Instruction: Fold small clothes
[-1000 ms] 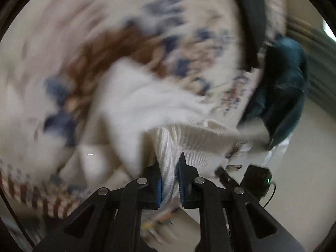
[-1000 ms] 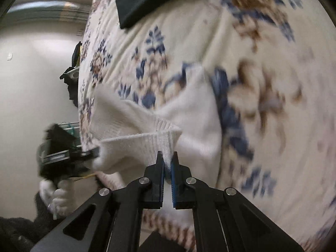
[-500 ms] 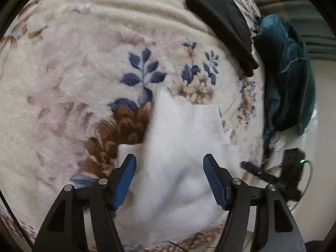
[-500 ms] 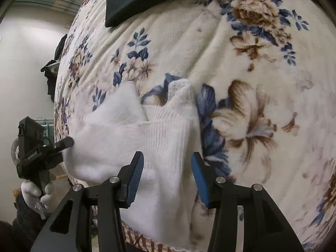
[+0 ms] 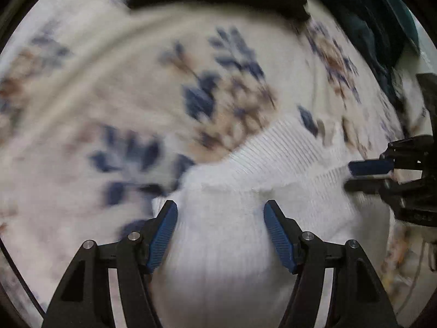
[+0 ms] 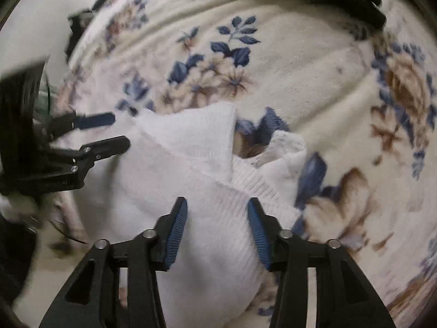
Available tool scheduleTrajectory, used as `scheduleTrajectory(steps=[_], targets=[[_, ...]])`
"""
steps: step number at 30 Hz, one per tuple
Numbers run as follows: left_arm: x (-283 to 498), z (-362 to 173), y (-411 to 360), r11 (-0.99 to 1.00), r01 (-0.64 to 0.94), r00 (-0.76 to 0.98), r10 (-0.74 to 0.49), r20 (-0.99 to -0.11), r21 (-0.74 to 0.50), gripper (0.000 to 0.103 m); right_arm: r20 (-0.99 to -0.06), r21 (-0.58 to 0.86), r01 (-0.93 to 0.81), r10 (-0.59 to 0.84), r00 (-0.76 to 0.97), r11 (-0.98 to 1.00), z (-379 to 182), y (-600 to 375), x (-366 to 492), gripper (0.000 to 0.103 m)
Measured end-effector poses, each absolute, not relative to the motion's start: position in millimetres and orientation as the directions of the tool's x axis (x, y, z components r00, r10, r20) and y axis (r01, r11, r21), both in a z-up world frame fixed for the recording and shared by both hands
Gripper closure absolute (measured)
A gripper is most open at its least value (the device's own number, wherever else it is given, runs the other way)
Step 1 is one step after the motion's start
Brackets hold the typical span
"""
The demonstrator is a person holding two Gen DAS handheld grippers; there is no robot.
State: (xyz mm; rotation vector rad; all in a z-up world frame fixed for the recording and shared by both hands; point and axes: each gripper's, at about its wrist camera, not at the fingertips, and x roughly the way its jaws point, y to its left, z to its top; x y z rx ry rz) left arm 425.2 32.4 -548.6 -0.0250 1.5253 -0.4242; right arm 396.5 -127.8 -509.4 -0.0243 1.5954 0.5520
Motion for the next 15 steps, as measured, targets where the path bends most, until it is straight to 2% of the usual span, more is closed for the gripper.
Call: scheduleTrajectory(steps=[1,2,3,4,7,11,15], targets=[[426.7,-555.6,31.3,0.926,0.258,-0.021,-0.279,-0.96,-0.275,0.048,-0.951,0.308,-0.371,0.288,-0.11,0.876,-510.5,-124.0,394.2,0.091],[425.6,-554.1,29.6,0.918,0.285,0.002,-0.286,-0.958,-0.274,0.062,-0.953,0.304,-0.385,0.282,-0.115,0.871,-511.7,-121.9,392.7,0.094],[423.6,-550.3,27.7,0.911,0.308,0.018,-0.292,-0.956,-0.273,0.083,-0.95,0.313,-0.378,0.293,-0.112,0.871,-510.7,-123.7,392.6,0.095],[420.8,-544.7,26.4,0.907,0.324,0.035,-0.294,-0.955,-0.268,0.086,-0.948,0.319,-0.363,0.303,-0.101,0.876,-508.4,-126.9,393.0,0.097],[410.6,-517.2,26.3,0.905,0.341,0.131,-0.313,-0.941,-0.253,0.088,-0.935,0.351,-0.295,0.352,-0.05,0.889,-495.3,-144.0,395.1,0.099],[408.2,-491.0,42.5,0.924,0.24,0.195,-0.347,-0.917,-0.298,0.088,-0.919,0.38,-0.224,0.394,0.019,0.897,-478.5,-161.1,400.6,0.099],[426.4,-510.0,60.2,0.938,0.107,0.162,-0.344,-0.925,-0.33,0.088,-0.921,0.354,-0.205,0.379,0.096,0.913,-468.8,-161.9,413.2,0.1]])
